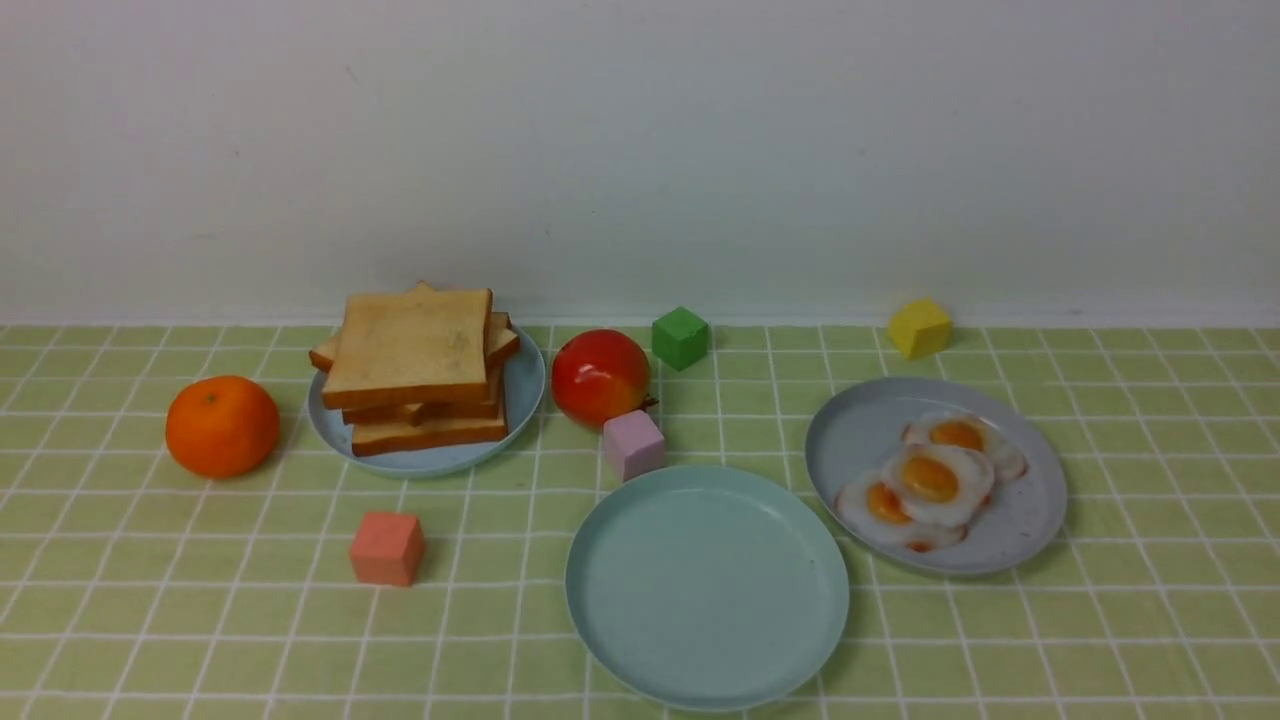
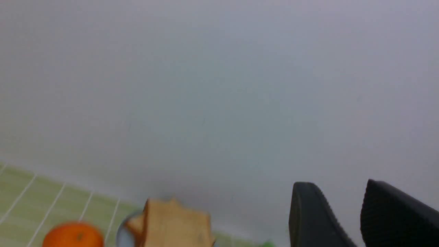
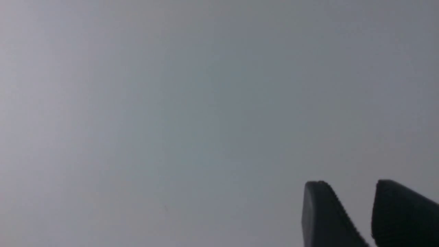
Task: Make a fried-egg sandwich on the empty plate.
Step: Use the left arm to grab a slice of bread
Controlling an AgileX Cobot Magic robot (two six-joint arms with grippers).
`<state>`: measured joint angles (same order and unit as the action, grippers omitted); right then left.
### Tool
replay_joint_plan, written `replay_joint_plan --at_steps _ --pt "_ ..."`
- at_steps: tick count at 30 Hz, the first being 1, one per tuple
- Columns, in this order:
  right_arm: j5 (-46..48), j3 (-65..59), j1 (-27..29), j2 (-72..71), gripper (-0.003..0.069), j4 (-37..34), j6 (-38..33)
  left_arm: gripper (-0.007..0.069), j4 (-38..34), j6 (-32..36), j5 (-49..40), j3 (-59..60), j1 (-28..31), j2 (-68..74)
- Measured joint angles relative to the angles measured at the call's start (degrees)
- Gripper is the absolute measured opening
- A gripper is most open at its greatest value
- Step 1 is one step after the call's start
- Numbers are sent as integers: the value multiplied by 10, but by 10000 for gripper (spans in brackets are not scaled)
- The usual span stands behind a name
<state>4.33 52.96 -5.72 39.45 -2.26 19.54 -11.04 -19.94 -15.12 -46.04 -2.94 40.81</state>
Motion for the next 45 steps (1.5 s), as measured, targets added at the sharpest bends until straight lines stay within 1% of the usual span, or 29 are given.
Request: replay_joint_plan --at_steps 2,5,7,10,11,13,14,15,16,17,18,19,20,21,22,25,27,28,29,32,35,36,37,40,42,45 --pt "43 4 0 40 239 19 0 238 8 0 -50 -1 0 41" --pt "83 4 0 79 239 53 0 238 10 0 -87 -1 0 97" --pt "113 4 0 106 239 58 5 238 -2 0 -104 -1 0 145" --pt "164 4 0 145 239 33 19 238 -43 0 -114 -1 0 215" --pt "187 4 0 161 239 17 22 238 -68 0 -118 -2 0 244" --pt "229 4 0 184 239 -27 15 238 -110 2 -121 -2 0 286" --pt "249 4 0 194 239 -52 0 238 -128 7 -123 -4 0 305" --pt "253 4 0 196 239 -63 -4 238 -131 10 -124 -5 0 309" --pt "276 4 -2 207 239 -102 -52 238 -150 26 -127 -15 0 335" --pt "288 4 -5 214 239 -125 -84 238 -157 35 -128 -23 0 349" --pt "300 4 -12 219 239 -165 -138 238 -169 52 -132 -43 3 375" --pt "306 4 -21 222 239 -189 -185 238 -180 61 -136 -57 8 391" --pt "308 4 -23 223 239 -195 -195 238 -183 63 -138 -61 9 398" --pt "317 4 -41 224 239 -243 -265 239 -204 80 -148 -93 22 425" --pt "320 4 -54 224 239 -276 -313 244 -217 93 -153 -117 34 448" --pt "326 4 -77 224 242 -334 -387 269 -240 122 -167 -167 61 498" --pt "328 4 -83 224 246 -363 -431 305 -249 140 -181 -199 74 537" --pt "328 4 -83 224 246 -366 -434 309 -250 140 -182 -202 75 537" --pt "328 4 -84 224 247 -381 -450 344 -254 146 -188 -219 78 562" --pt "328 4 -85 224 248 -399 -465 427 -273 166 -190 -243 78 601" --pt "327 4 -85 224 248 -408 -466 473 -300 199 -182 -254 77 632" --pt "327 4 -85 224 248 -408 -466 475 -303 203 -180 -255 77 632" --pt "327 4 -85 224 248 -409 -467 484 -323 221 -171 -257 77 647" --pt "326 4 -85 224 248 -409 -467 486 -353 247 -157 -259 77 664" --pt "326 4 -85 224 248 -409 -467 486 -365 257 -150 -259 77 673" --pt "328 4 -85 224 248 -409 -467 473 -403 280 -131 -259 77 691"
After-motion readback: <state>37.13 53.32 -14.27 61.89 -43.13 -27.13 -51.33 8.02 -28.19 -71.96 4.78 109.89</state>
